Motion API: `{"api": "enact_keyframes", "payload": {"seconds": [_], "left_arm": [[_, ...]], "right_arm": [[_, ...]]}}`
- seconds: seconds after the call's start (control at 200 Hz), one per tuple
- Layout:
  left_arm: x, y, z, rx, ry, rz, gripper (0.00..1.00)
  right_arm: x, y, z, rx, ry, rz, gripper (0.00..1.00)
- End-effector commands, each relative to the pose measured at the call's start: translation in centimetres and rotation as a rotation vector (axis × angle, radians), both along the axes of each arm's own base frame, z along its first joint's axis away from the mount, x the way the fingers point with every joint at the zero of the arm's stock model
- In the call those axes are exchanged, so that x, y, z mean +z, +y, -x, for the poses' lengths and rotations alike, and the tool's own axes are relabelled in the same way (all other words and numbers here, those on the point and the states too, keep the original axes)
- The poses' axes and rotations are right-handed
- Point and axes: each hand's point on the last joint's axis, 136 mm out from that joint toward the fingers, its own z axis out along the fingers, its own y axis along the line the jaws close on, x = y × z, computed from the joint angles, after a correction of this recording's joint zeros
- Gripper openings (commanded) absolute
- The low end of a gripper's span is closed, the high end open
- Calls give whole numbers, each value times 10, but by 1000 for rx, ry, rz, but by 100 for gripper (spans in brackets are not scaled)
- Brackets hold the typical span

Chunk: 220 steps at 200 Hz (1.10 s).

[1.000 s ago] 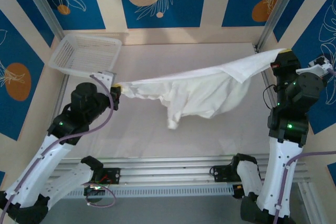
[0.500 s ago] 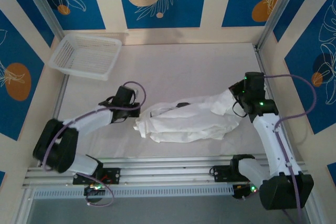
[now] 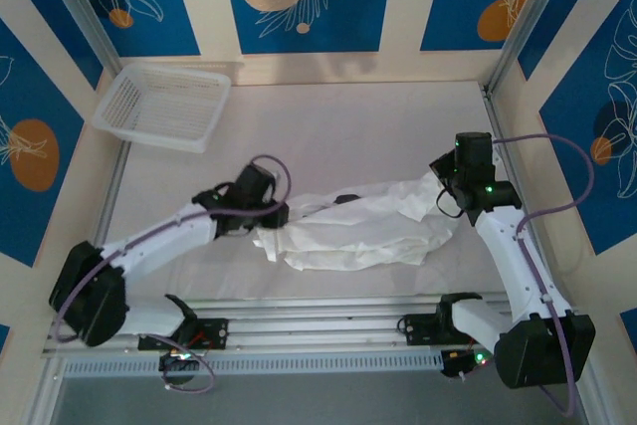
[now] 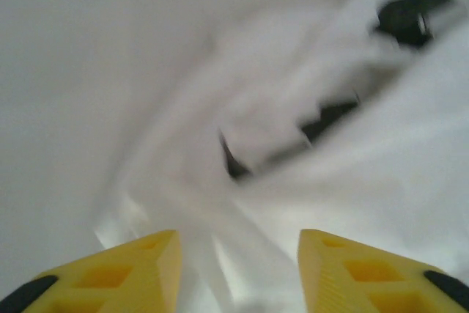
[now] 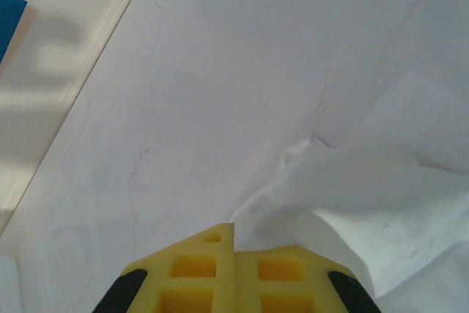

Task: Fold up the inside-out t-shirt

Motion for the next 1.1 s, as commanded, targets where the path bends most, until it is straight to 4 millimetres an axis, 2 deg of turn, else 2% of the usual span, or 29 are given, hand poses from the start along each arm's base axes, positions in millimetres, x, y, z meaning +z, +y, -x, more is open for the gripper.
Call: {"api": "enact_keyframes", "payload": {"seconds": [0.0, 0.09, 0.155, 0.19, 0.23, 0.295, 0.32, 0.38, 0.52, 0.615, 0.72, 0.82, 0.94, 1.095], "left_arm": [[-33, 45, 32, 194, 88, -189, 58], [-50, 41, 30, 219, 109, -191, 63], [-57, 31, 22, 218, 110, -185, 63], [-59, 24, 17, 211, 107, -169, 59], [-59, 16, 12, 205, 100, -154, 45], [-48, 9, 3, 212, 70, -127, 10], [-40, 8, 0, 214, 49, -116, 0], [-15, 9, -5, 221, -8, -81, 0], [65, 14, -16, 206, -159, 15, 0], [97, 26, -35, 235, -197, 42, 0], [104, 41, -69, 294, -210, 77, 0], [101, 50, -106, 333, -224, 84, 0], [89, 47, -148, 340, -196, 116, 0], [67, 44, -201, 364, -179, 122, 0]], "right_arm": [[4, 5, -3, 20, -25, -13, 0], [6, 10, -6, 33, -32, -22, 0], [10, 11, -7, 40, -37, -21, 0], [12, 11, -6, 40, -39, -16, 0], [15, 10, -5, 40, -42, -10, 0], [24, 9, -3, 42, -52, 1, 0], [28, 9, -2, 47, -58, 8, 0], [40, 8, 2, 50, -77, 17, 0], [83, 5, 7, 47, -174, 39, 0], [109, -3, -2, 18, -235, 110, 0], [128, -16, -25, -20, -253, 199, 0], [133, -25, -57, -30, -254, 247, 0], [122, -32, -94, -23, -201, 295, 0], [95, -41, -137, -17, -112, 357, 0]]}}
